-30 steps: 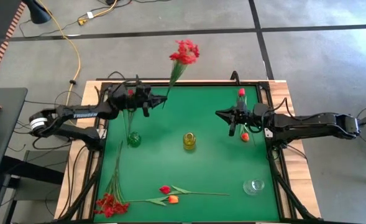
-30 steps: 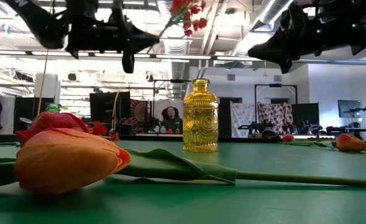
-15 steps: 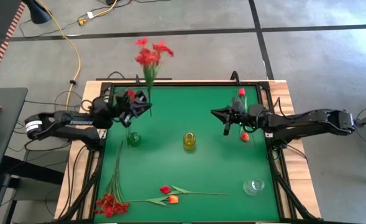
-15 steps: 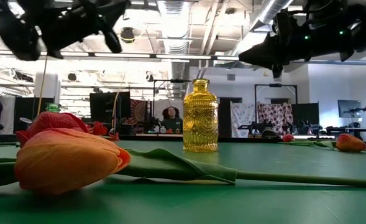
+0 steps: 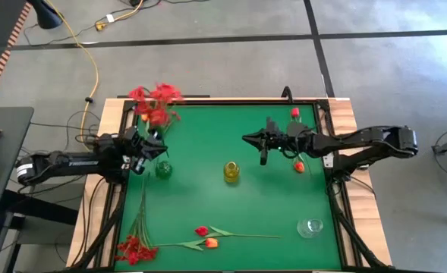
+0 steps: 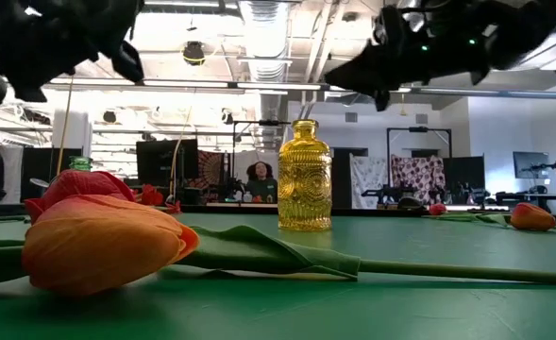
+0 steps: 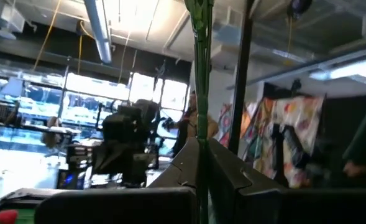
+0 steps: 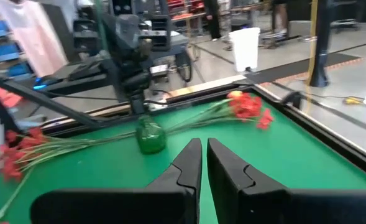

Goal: Sort flowers into vase by color
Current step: Put the top right red flowers into the yellow vase

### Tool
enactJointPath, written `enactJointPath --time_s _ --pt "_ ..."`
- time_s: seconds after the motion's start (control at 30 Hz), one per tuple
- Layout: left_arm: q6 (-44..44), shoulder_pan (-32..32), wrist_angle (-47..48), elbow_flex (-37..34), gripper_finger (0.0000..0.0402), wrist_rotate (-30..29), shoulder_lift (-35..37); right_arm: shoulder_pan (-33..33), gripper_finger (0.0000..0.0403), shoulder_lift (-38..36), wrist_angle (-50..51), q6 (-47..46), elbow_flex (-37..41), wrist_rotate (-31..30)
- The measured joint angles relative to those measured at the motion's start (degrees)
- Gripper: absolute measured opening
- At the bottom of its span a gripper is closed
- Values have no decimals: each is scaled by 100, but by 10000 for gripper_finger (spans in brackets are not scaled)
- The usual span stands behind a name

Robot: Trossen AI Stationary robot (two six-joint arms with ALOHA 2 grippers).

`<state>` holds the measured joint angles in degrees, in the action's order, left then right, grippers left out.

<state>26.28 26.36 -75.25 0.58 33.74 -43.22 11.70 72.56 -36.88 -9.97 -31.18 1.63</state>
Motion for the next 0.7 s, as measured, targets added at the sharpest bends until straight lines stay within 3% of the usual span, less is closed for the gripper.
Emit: enactJointPath --time_s 0.13,0.33,0.53,0.7 --pt "-489 -1 1388 27 0 -11 570 -7 54 310 -8 4 -361 230" --pt "-1137 4 3403 517 0 -514 1259 -7 54 642 -1 15 -780 469" --pt "-2232 -4 6632 1297 0 -1495 1873 -9 54 851 84 11 -1065 484" --pt "-2396 -101 6774 1314 0 -1801 2222 -4 54 937 99 483 -1236 674"
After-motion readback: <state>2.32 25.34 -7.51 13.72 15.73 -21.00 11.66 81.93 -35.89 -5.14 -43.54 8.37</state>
